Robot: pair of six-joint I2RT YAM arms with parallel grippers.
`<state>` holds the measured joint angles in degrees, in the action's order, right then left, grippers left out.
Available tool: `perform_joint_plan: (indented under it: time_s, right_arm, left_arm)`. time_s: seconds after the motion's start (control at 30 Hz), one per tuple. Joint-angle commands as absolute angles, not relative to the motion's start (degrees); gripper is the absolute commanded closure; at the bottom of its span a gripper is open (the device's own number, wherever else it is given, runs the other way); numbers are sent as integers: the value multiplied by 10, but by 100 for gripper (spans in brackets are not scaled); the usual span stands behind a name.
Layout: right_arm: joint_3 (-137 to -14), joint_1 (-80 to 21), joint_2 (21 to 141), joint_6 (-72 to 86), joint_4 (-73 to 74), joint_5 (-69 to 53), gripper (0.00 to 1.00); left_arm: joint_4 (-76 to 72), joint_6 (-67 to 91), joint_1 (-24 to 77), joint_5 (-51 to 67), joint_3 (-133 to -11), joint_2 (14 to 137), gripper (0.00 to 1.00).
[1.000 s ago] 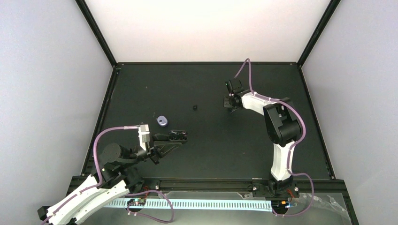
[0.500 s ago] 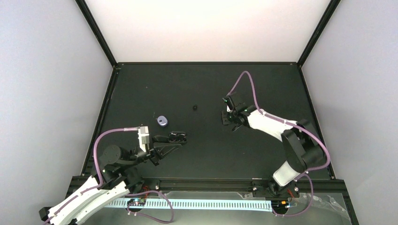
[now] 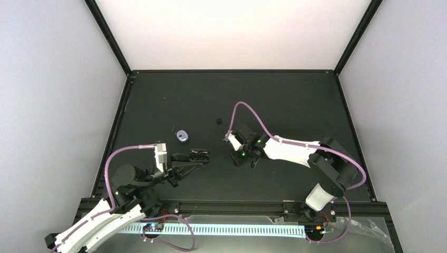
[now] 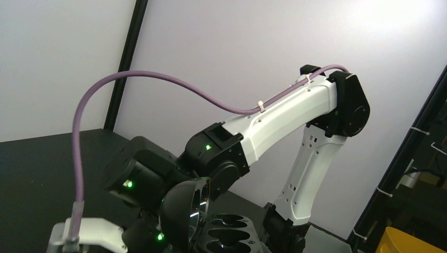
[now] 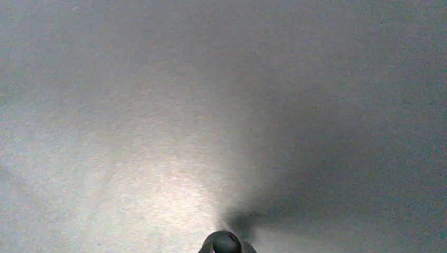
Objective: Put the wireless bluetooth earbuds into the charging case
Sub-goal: Place the earbud at the center of the board.
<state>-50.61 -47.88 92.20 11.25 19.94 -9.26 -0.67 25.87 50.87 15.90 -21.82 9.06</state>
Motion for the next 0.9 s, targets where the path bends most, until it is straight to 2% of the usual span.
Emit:
perform_joint_plan:
  time_s: [0.0, 0.2, 0.3, 0.5, 0.87]
  right_arm:
    - [-539, -505, 943, 73, 225, -88, 86]
    - [-537, -507, 939, 78, 231, -82, 66]
    - [-532, -508, 912, 88, 230, -81, 62]
    - [-523, -539, 865, 114, 215, -97, 62]
    - [-541, -552, 924, 160, 191, -76, 71]
  left_arm:
    - [-12, 253, 513, 170, -220, 88, 98]
    - [-8, 249, 513, 167, -221, 89, 98]
    - [-8, 247, 513, 166, -221, 90, 98]
    - [-6, 245, 513, 160, -222, 91, 98]
    - [0, 244, 512, 157, -226, 95, 98]
